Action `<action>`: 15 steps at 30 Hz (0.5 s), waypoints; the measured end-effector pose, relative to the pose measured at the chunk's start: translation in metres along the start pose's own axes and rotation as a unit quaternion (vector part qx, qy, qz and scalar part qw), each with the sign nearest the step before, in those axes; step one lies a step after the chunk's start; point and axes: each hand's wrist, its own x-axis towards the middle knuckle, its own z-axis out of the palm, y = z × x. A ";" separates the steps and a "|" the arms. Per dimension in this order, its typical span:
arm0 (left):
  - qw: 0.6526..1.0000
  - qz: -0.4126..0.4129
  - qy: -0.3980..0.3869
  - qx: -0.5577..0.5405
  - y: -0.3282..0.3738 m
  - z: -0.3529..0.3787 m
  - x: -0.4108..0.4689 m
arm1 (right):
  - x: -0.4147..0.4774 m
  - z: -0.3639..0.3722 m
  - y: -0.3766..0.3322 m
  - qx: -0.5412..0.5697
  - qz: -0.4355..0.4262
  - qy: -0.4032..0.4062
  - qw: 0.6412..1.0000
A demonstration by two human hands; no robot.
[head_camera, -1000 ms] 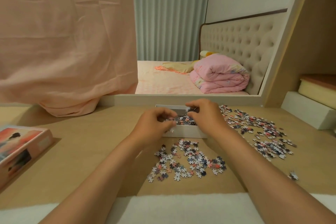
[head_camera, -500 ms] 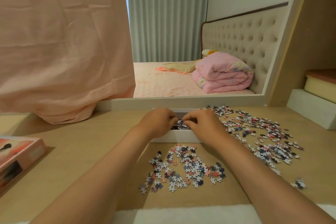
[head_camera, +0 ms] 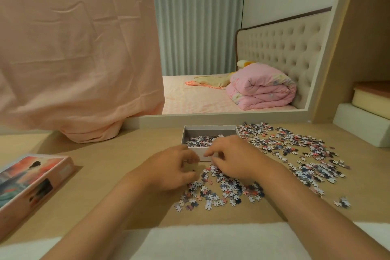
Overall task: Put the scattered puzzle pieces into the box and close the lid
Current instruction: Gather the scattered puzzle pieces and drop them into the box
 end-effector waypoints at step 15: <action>0.999 0.050 0.012 -0.004 0.003 0.032 -0.016 | -0.029 -0.009 -0.001 0.003 0.075 -0.177 0.981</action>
